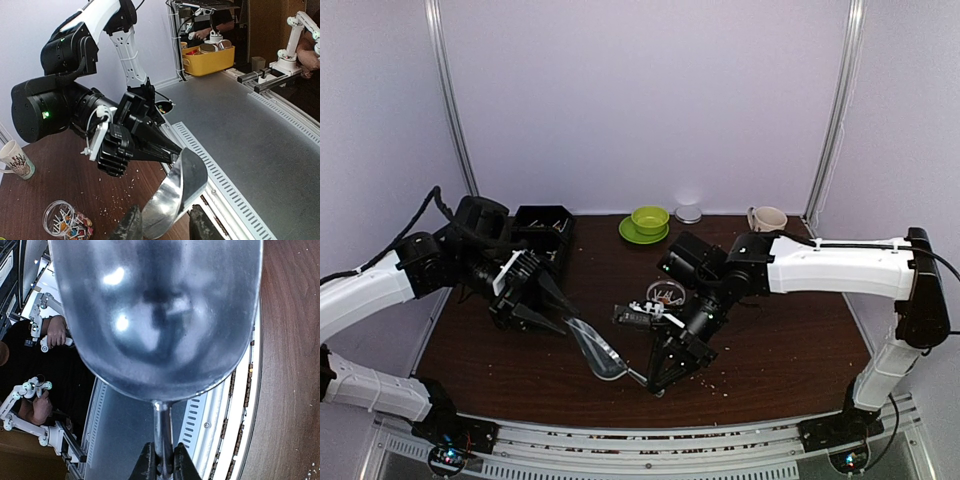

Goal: Pack the candies
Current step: Pass from the right arm to the left

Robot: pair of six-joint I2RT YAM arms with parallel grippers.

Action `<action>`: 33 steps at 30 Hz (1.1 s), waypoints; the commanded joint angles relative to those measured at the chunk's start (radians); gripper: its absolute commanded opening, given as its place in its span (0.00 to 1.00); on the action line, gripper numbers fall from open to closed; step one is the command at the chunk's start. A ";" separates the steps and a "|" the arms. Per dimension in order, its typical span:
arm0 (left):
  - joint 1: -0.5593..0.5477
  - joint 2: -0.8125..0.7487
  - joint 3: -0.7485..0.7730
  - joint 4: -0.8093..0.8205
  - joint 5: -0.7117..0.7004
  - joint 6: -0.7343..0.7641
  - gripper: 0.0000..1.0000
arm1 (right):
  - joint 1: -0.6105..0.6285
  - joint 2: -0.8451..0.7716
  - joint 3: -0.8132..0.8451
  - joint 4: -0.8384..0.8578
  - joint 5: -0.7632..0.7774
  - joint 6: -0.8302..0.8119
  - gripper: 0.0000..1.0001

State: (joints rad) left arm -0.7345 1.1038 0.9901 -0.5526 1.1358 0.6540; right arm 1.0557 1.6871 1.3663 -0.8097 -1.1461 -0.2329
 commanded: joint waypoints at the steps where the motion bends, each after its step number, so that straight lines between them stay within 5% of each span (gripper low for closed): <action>1: -0.010 -0.017 0.016 -0.006 0.032 0.019 0.28 | -0.009 0.015 0.020 0.007 -0.051 -0.007 0.00; 14: -0.034 -0.006 0.008 -0.013 0.036 0.014 0.00 | -0.029 0.030 0.015 0.033 -0.106 0.012 0.00; 25: -0.071 0.042 0.016 -0.013 0.020 -0.067 0.00 | -0.075 0.068 0.030 0.002 -0.090 -0.003 0.00; 33: -0.082 0.091 0.039 -0.021 0.042 -0.160 0.00 | -0.120 0.114 0.086 -0.100 -0.019 -0.077 0.09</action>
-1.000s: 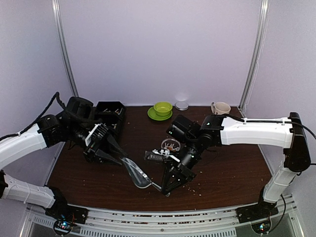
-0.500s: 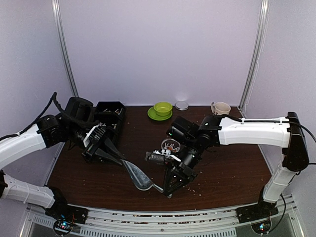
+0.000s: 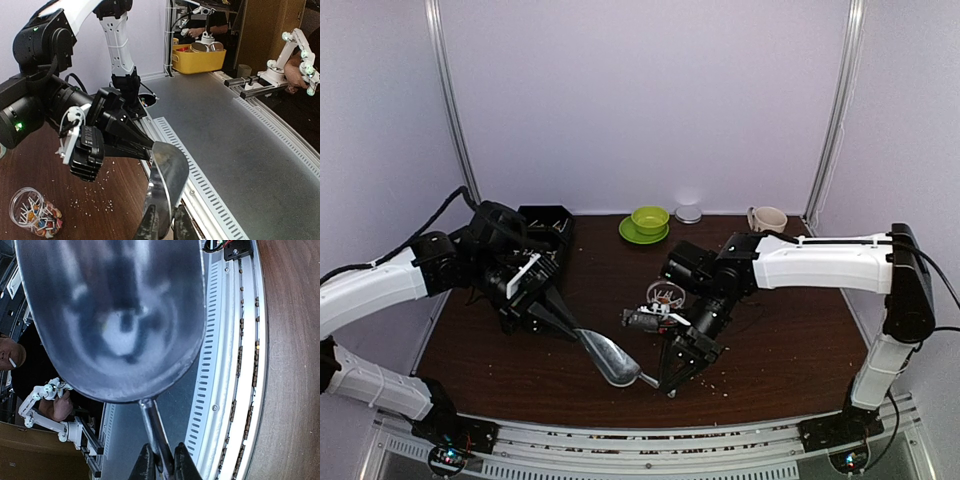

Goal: Pack the candies
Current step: Pass from the right arm to the left, then pass from the left arm to the right

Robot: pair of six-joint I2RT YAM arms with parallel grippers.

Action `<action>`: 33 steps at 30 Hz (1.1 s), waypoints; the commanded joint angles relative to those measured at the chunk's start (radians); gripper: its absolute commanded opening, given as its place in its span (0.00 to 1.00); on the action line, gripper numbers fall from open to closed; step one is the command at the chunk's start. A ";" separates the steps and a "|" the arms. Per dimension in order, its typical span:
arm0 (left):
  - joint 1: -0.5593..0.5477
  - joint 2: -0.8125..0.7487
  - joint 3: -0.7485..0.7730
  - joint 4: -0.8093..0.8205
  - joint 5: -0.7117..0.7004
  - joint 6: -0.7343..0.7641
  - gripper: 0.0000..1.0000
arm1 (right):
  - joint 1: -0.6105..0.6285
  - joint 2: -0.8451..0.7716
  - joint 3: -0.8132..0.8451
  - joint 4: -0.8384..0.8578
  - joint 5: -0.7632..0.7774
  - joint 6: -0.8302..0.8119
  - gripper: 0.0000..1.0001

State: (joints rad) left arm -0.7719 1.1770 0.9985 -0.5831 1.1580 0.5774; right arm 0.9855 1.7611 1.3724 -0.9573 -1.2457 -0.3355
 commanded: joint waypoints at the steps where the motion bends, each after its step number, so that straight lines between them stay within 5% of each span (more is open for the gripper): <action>1: -0.044 0.017 0.030 0.010 0.024 -0.085 0.00 | -0.058 0.047 0.085 0.038 0.089 0.016 0.09; 5: -0.044 0.013 0.028 0.042 0.042 -0.136 0.00 | -0.087 0.066 0.100 0.014 0.130 -0.004 0.11; 13: -0.044 0.034 0.064 0.109 -0.022 -0.301 0.00 | -0.131 0.007 0.094 0.057 0.255 0.028 0.38; 20: -0.044 0.042 0.110 0.132 -0.205 -0.392 0.00 | -0.138 -0.088 0.072 0.111 0.384 0.063 0.42; 33: 0.002 0.064 0.149 0.290 -0.334 -0.682 0.00 | -0.132 -0.477 -0.203 0.551 0.817 0.163 0.59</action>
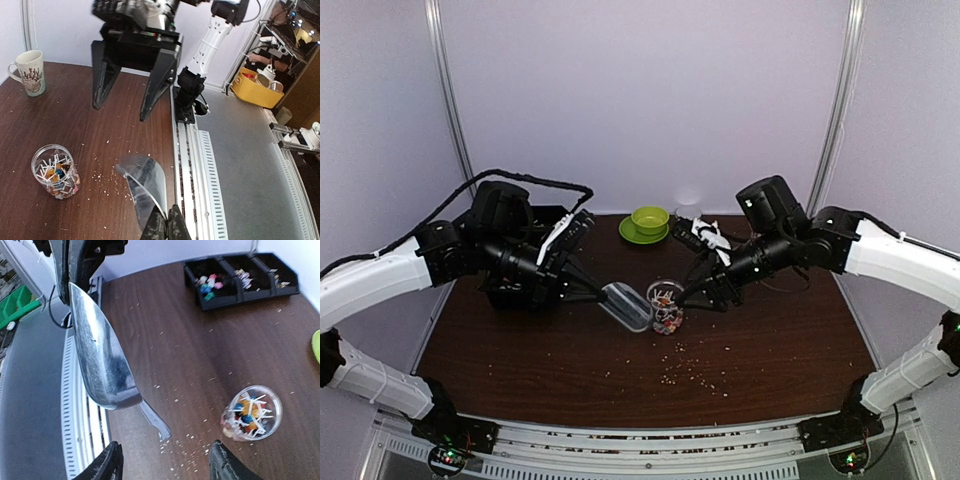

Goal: Pack the candies
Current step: Pass from the left arm to the right

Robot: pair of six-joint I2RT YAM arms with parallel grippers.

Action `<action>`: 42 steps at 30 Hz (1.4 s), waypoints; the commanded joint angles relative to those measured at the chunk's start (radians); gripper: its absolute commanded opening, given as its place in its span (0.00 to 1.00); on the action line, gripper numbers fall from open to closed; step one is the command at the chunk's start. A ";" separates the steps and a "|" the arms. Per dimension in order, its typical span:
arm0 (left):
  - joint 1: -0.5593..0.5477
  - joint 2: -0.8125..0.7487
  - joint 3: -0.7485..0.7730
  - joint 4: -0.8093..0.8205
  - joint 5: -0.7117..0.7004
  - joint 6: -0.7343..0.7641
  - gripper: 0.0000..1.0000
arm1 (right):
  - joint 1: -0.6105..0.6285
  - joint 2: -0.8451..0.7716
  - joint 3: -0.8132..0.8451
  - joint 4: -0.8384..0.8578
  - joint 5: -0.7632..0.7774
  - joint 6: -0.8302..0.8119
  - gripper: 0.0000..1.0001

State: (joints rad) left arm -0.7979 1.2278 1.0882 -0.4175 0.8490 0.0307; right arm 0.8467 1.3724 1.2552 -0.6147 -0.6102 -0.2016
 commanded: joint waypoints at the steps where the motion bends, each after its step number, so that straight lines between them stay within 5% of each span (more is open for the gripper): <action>1: 0.034 0.015 0.067 0.147 -0.026 -0.172 0.00 | 0.012 -0.118 -0.133 0.259 0.214 0.029 0.59; 12: 0.134 0.028 0.060 0.504 -0.036 -0.629 0.00 | 0.129 -0.301 -0.399 0.660 0.519 -0.169 0.61; 18: 0.138 0.070 0.043 0.721 0.012 -0.799 0.00 | 0.174 -0.283 -0.539 0.958 0.549 -0.351 0.57; 22: 0.138 0.085 0.039 0.769 0.017 -0.846 0.00 | 0.184 -0.241 -0.564 1.113 0.596 -0.370 0.47; 30: 0.138 0.075 0.005 0.794 0.023 -0.877 0.00 | 0.198 -0.277 -0.639 1.286 0.564 -0.395 0.44; 42: 0.131 0.103 -0.023 0.960 0.087 -0.999 0.00 | 0.198 -0.220 -0.617 1.341 0.645 -0.472 0.37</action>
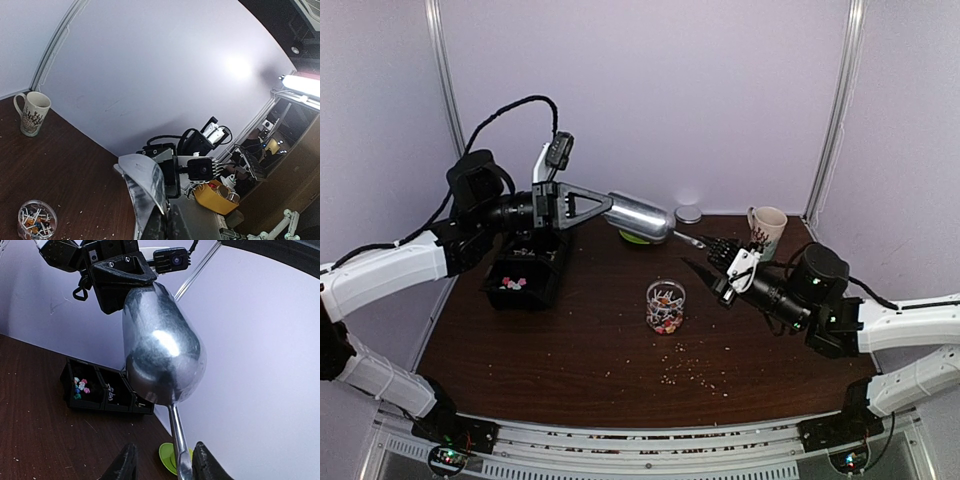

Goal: Pack the candies
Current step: Pass from the left arm to the right

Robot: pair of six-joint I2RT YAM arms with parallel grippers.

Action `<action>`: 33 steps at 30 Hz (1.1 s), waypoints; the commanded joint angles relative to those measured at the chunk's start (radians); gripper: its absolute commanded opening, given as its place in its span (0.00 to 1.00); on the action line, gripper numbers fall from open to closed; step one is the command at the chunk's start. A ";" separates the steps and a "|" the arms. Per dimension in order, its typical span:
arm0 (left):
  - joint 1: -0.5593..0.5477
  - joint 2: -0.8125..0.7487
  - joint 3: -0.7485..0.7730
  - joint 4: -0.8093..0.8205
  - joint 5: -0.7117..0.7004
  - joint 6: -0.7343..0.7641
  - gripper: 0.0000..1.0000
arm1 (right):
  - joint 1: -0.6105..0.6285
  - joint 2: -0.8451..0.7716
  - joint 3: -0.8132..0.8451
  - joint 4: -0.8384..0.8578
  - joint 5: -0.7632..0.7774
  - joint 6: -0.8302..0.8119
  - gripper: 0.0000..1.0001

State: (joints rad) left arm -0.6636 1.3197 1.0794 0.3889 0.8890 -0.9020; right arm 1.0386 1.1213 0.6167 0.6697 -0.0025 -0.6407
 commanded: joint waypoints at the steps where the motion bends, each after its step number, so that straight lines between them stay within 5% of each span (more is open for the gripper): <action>1: -0.006 0.013 -0.015 0.161 0.053 -0.072 0.00 | 0.006 0.038 0.018 0.071 0.037 -0.037 0.35; 10: -0.022 0.025 -0.032 0.203 0.068 -0.114 0.00 | 0.007 0.054 0.008 0.130 0.004 -0.051 0.22; 33: -0.030 0.077 -0.072 0.371 0.100 -0.240 0.00 | 0.005 0.046 -0.011 0.153 -0.093 -0.051 0.10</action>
State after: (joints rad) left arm -0.6891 1.3788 1.0203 0.6800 0.9783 -1.1217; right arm 1.0386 1.1915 0.6121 0.7906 -0.0574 -0.7094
